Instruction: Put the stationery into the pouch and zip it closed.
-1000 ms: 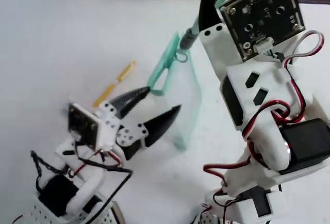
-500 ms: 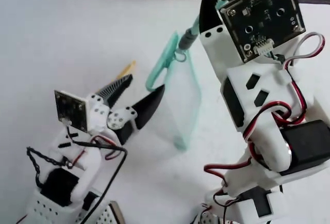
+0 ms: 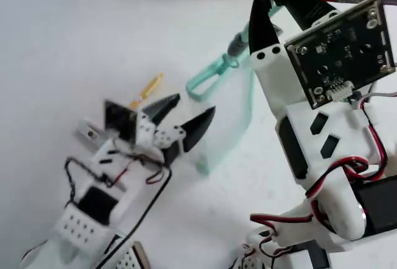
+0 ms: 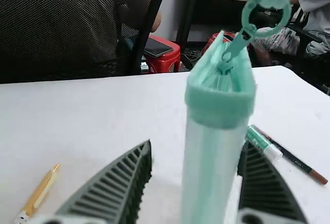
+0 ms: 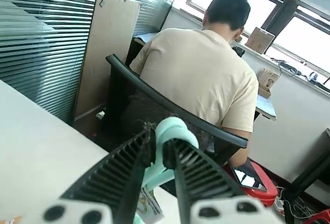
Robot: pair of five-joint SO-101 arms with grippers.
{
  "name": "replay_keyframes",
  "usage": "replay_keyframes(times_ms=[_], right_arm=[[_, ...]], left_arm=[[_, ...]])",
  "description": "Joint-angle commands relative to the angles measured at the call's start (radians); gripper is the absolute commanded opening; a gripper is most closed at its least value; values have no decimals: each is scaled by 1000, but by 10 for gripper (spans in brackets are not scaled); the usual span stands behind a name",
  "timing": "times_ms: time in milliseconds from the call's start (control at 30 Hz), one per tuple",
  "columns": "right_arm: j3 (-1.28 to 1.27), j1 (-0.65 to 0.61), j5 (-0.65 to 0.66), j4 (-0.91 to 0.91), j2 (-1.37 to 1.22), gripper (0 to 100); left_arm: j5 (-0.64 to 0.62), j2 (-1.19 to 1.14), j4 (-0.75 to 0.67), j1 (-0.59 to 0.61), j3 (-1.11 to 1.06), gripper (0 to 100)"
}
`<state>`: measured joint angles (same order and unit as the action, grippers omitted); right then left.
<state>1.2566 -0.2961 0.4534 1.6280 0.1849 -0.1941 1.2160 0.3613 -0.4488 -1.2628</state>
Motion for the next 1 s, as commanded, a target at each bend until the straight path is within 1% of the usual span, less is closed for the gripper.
replay_keyframes(times_ms=[0,67,133,267,300,367,500,633,667,800,967], right_arm=[[2,-28,-9,25,18,18],[2,-47,-9,44,18,18],[2,-50,-9,48,16,18],[2,-42,-6,53,15,18],[2,-42,-3,62,15,18],[2,-42,-2,68,15,18],[9,-42,-2,62,19,18],[9,-42,-2,62,19,18],[9,-42,-2,62,19,18],[9,-42,-2,58,19,18],[11,-36,0,-18,19,18]], left_arm=[[-12,-202,-87,-18,121,264],[-12,-291,-91,-36,167,264],[-12,-328,-72,-53,195,264],[-3,-298,-63,-85,192,262],[-3,-282,-49,-87,192,251],[-2,-240,-23,-97,195,198],[-2,-131,-23,-128,161,94],[0,-10,-25,-168,86,62],[17,18,-25,-179,71,60],[150,99,-25,-208,12,60],[183,188,-23,-205,-120,60]])
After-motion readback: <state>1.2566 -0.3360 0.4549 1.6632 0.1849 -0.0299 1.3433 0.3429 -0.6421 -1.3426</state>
